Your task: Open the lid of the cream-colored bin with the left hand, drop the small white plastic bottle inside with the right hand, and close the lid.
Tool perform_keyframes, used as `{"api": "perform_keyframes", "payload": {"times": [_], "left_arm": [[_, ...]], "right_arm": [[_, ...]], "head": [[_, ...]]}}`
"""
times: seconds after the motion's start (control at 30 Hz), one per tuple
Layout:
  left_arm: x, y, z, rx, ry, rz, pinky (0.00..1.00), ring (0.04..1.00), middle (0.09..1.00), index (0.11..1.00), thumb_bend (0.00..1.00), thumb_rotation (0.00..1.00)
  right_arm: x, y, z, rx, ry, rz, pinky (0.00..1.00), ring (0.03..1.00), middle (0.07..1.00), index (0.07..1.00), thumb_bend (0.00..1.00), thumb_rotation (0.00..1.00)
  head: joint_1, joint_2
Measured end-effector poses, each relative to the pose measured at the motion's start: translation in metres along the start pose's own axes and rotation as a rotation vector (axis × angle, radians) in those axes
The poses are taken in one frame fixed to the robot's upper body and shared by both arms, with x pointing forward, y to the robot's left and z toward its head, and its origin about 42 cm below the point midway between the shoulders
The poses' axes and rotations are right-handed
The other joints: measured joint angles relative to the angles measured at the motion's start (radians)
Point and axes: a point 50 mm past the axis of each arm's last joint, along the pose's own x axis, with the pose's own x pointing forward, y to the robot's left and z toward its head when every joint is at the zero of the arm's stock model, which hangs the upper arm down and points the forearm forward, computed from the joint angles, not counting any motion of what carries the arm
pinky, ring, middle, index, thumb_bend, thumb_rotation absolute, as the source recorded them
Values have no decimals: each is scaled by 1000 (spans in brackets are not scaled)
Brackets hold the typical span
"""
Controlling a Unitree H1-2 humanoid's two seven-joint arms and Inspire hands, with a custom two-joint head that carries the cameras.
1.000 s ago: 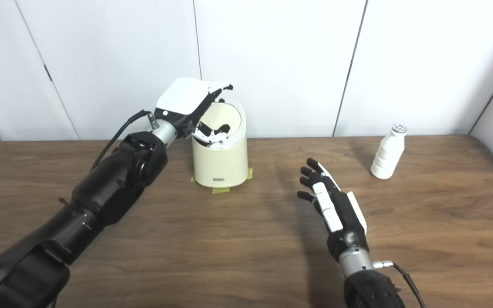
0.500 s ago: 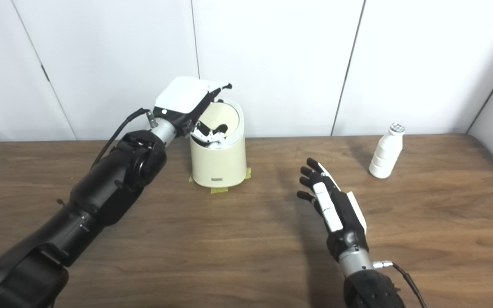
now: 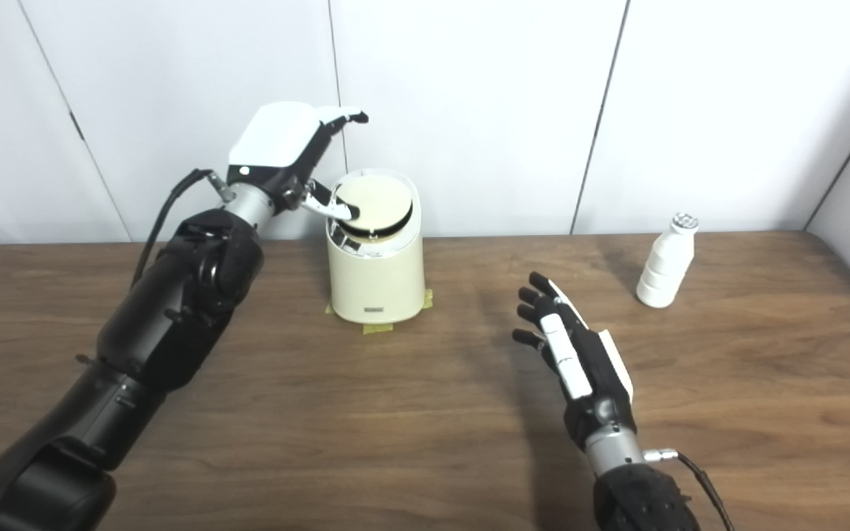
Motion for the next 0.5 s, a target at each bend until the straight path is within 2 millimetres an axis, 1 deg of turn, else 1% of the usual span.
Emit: {"api": "perform_keyframes", "payload": {"times": [0.07,0.2,0.27,0.33,0.43,0.5], "left_arm": [[-6,1,0,-33,4,36,738,812,831,811,786,11],[-20,-1,-6,-89,26,72,708,798,816,794,745,1],[-26,-3,-9,-110,43,82,679,790,813,792,734,4],[-34,-3,-11,-133,57,103,680,798,812,786,726,3],[-46,1,-14,-202,71,142,718,821,818,790,701,14],[-55,1,-19,-284,94,167,716,804,807,782,656,59]], "right_arm": [[0,0,0,0,0,0,785,878,887,906,646,855],[0,0,0,-3,-1,1,780,879,888,910,603,864],[0,-1,0,-4,-1,0,781,879,887,910,613,860],[0,-1,0,-4,-1,0,780,878,886,911,612,861],[0,-1,0,-7,-1,1,780,874,886,912,607,862],[0,-2,1,-9,-2,0,776,872,885,911,612,852]], "head": [[0,0],[0,0],[0,2],[3,2],[2,2],[2,2]]}}
